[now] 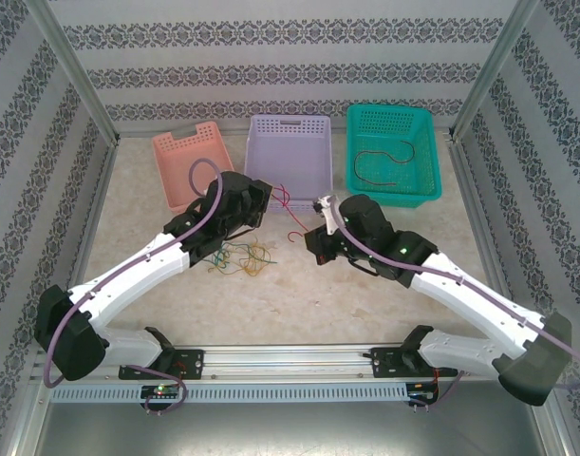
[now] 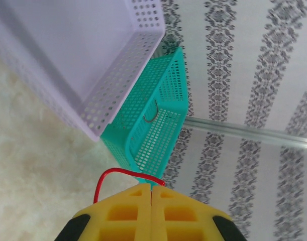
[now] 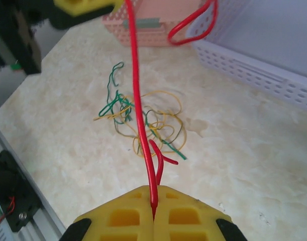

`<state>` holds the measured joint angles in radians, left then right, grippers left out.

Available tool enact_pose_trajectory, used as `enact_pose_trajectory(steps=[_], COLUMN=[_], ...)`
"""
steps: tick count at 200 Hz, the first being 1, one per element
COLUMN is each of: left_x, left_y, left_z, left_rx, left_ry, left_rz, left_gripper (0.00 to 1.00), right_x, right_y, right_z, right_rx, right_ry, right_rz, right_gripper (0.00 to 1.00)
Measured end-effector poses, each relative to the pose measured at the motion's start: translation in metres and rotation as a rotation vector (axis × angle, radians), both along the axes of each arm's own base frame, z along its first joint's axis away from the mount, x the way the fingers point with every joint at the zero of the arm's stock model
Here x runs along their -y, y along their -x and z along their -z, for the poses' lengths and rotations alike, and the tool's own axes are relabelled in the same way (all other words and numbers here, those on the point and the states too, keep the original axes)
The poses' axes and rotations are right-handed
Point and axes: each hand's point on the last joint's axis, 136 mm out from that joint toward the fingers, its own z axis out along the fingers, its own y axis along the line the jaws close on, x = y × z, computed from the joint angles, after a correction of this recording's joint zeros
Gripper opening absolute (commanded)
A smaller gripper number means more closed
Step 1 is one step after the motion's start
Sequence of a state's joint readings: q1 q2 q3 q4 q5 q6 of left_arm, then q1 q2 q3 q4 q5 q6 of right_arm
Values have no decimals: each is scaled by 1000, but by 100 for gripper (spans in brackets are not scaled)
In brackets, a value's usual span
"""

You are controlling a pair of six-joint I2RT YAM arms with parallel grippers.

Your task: Untangle the cables

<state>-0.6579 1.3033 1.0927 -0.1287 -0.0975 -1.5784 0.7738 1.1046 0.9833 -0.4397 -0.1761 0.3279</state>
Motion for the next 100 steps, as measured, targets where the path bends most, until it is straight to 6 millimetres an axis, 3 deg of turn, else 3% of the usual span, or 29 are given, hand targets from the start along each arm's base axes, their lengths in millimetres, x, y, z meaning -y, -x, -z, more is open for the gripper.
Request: enact_pose_trajectory(steps=[46,69,100], left_x=[2,10,25], left_y=[-6,-10,-17], left_z=[3,3,-20], left_rx=[164,266,408], left_ry=[-197,-244,-289], left_rz=[126,228,379], left_gripper=[0,0,0], right_x=[-24,-21,4], right_y=[15,12,-4], right_z=[2,-1,-22], right_rx=[-85,-162,-224], right_ry=[-23,-61,-143], right_rz=[-99,-74,15], right_gripper=[0,22,48])
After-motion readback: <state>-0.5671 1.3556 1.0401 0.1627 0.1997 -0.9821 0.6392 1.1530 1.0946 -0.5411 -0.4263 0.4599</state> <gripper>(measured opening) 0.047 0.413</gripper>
